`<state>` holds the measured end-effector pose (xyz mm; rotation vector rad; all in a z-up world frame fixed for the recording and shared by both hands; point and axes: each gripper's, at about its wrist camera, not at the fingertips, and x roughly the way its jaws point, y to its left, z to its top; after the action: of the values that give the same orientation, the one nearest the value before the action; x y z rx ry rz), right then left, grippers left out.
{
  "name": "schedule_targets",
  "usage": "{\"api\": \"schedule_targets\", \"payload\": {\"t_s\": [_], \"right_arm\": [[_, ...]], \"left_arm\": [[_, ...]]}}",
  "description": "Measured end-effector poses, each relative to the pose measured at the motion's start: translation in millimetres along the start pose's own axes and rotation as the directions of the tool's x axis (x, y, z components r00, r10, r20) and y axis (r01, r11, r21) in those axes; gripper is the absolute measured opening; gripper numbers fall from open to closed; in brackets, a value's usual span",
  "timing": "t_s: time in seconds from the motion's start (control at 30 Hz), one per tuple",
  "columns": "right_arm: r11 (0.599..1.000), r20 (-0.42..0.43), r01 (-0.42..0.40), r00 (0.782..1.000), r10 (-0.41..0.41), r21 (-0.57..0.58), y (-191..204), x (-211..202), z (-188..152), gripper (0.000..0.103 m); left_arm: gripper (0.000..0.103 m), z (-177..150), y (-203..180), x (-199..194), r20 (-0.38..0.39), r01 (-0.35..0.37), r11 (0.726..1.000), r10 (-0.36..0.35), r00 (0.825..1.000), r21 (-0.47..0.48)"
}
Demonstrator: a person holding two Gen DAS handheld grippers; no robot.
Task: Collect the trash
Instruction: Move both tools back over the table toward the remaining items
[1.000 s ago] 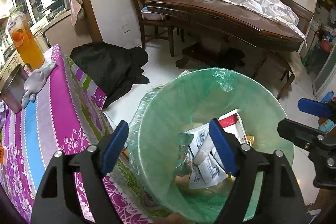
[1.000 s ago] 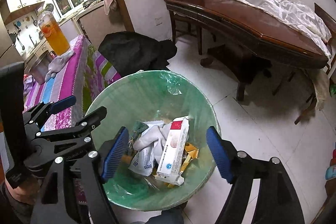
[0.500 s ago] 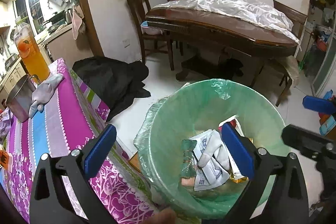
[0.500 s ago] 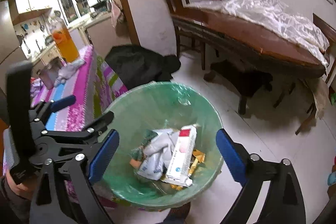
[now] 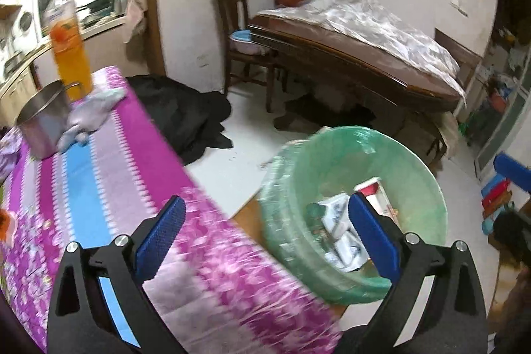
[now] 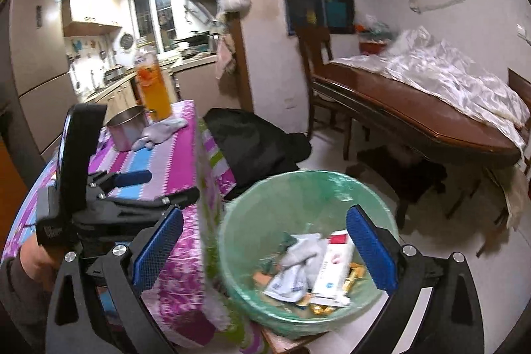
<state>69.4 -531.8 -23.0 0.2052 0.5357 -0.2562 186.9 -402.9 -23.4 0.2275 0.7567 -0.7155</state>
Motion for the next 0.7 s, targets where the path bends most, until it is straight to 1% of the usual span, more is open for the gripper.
{"api": "schedule_targets", "payload": {"t_s": [0.13,0.23,0.27,0.37,0.43,0.5,0.57,0.7], "right_arm": [[0.998,0.001,-0.049,0.999,0.049,-0.039,30.9,9.3,-3.2,0.098],[0.993,-0.014,-0.098,0.995,0.097,-0.062,55.2,20.5,-6.1,0.098],[0.990,-0.024,-0.119,0.993,0.118,-0.072,65.7,25.5,-6.4,0.098],[0.981,-0.044,-0.165,0.986,0.161,-0.103,95.3,36.8,-6.0,0.098],[0.973,-0.054,-0.195,0.980,0.190,-0.124,115.0,42.8,-5.3,0.098],[0.962,-0.066,-0.228,0.973,0.220,-0.150,139.0,49.7,-3.8,0.098],[0.951,-0.078,-0.257,0.966,0.247,-0.171,161.2,55.5,-2.1,0.098],[0.929,-0.099,-0.306,0.951,0.292,-0.206,198.3,64.3,-1.6,0.098]], "left_arm": [[0.095,-9.4,42.5,-21.8,0.009,-0.039,0.997,0.040,0.999,-0.063],[0.095,-21.3,79.7,-36.1,0.006,-0.080,0.990,0.081,0.997,-0.114],[0.095,-25.4,93.8,-41.0,0.004,-0.097,0.986,0.098,0.995,-0.136],[0.095,-38.5,145.5,-57.0,0.006,-0.141,0.960,0.147,0.989,-0.243],[0.095,-47.0,180.0,-69.0,-0.003,-0.200,0.934,0.208,0.978,-0.296],[0.095,-54.3,207.6,-80.2,-0.010,-0.241,0.915,0.251,0.968,-0.323],[0.095,-63.2,237.3,-94.2,-0.014,-0.301,0.895,0.314,0.949,-0.330],[0.095,-80.5,294.6,-117.6,-0.034,-0.355,0.855,0.370,0.928,-0.378]]}}
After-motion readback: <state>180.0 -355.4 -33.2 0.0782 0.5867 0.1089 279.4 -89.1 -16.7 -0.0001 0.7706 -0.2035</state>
